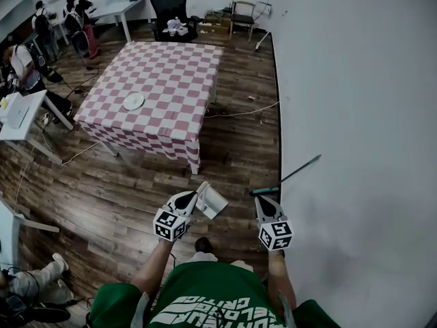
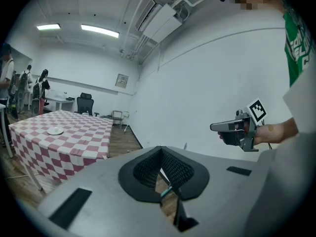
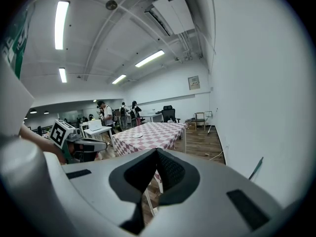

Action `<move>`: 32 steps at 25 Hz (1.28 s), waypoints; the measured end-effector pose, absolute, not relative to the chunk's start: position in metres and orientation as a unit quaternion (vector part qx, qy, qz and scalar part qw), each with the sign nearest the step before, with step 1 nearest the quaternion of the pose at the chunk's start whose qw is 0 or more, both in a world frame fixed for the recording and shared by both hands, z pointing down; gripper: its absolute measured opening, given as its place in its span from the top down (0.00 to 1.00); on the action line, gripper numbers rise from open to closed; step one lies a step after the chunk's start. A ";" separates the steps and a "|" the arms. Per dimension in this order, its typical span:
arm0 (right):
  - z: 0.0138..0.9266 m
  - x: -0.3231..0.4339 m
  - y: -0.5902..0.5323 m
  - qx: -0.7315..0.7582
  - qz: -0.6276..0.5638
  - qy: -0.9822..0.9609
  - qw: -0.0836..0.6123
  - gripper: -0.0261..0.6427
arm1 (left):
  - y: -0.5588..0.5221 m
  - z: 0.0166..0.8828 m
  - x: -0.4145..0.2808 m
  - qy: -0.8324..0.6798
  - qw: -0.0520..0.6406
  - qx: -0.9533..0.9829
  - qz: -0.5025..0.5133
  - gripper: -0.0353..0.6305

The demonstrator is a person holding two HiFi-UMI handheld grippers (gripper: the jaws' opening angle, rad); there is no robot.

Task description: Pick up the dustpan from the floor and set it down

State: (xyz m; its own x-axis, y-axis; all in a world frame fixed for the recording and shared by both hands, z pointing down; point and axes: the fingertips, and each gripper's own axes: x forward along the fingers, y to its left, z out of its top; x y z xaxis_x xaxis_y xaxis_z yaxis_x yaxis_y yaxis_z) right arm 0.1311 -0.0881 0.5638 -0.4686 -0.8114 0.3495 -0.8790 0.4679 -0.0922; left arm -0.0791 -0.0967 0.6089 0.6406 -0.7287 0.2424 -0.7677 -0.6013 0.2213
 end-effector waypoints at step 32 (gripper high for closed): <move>0.596 0.106 -0.176 0.430 0.148 -0.877 0.157 0.95 | -0.155 0.669 -0.086 -0.446 0.170 0.867 0.144 0.94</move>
State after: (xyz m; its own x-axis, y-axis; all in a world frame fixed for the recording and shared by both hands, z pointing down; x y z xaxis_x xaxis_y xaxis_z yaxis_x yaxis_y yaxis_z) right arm 0.1065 -0.1759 0.5960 -0.5804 -0.7078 0.4027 -0.8006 0.5863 -0.1236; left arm -0.0857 -0.1545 0.6690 0.5601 -0.7246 0.4016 -0.8225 -0.5440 0.1657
